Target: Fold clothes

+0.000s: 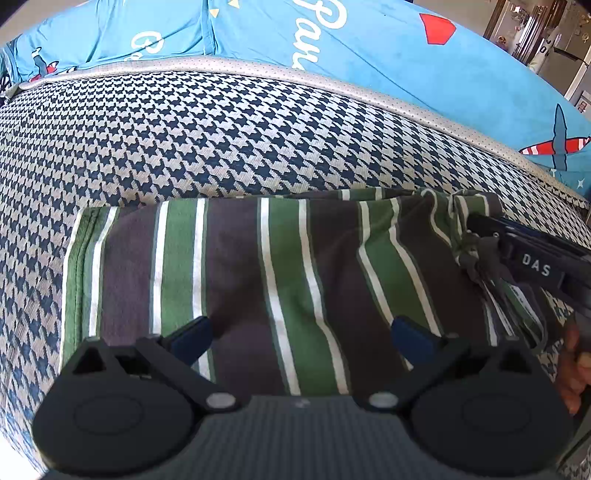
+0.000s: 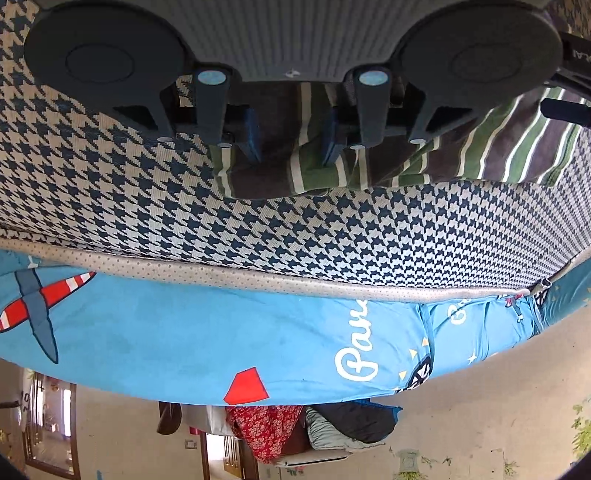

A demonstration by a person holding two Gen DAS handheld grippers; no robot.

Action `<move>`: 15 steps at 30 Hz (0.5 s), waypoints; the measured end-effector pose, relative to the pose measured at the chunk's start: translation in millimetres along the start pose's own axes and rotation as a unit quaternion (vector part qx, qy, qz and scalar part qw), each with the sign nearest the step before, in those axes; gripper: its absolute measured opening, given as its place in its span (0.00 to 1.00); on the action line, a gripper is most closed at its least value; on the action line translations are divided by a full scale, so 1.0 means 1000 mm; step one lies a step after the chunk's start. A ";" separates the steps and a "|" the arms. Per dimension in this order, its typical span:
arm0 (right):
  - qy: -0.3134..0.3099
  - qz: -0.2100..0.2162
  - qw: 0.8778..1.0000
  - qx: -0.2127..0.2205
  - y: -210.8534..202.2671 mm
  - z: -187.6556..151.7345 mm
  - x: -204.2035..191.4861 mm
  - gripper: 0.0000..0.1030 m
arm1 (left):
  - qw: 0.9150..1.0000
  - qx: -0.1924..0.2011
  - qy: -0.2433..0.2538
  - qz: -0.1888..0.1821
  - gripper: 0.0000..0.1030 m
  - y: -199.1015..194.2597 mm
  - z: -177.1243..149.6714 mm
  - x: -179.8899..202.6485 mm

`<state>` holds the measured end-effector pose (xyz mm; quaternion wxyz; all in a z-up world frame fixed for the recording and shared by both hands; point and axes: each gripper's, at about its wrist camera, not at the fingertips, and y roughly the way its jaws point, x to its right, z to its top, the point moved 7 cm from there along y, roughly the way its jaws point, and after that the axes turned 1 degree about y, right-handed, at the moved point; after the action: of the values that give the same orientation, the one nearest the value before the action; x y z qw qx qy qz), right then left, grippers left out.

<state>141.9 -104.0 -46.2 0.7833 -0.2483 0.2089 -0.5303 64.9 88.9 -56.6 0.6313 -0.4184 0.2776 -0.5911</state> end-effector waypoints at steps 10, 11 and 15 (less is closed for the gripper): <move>-0.002 0.000 1.000 0.008 -0.007 0.006 -0.004 0.34 | 1.000 0.004 -0.007 0.001 1.00 -0.002 0.002 -0.001; 0.005 0.002 1.000 0.013 -0.013 0.009 -0.001 0.34 | 1.000 0.005 -0.006 0.002 1.00 -0.002 0.003 0.000; 0.011 -0.023 0.999 0.024 -0.044 0.012 0.011 0.34 | 1.000 0.009 -0.004 0.004 1.00 -0.004 0.005 0.001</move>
<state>120.3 -125.9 -10.7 0.7741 -0.2285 0.1990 -0.5559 67.6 88.8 -50.8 0.6383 -0.4143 0.2710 -0.5895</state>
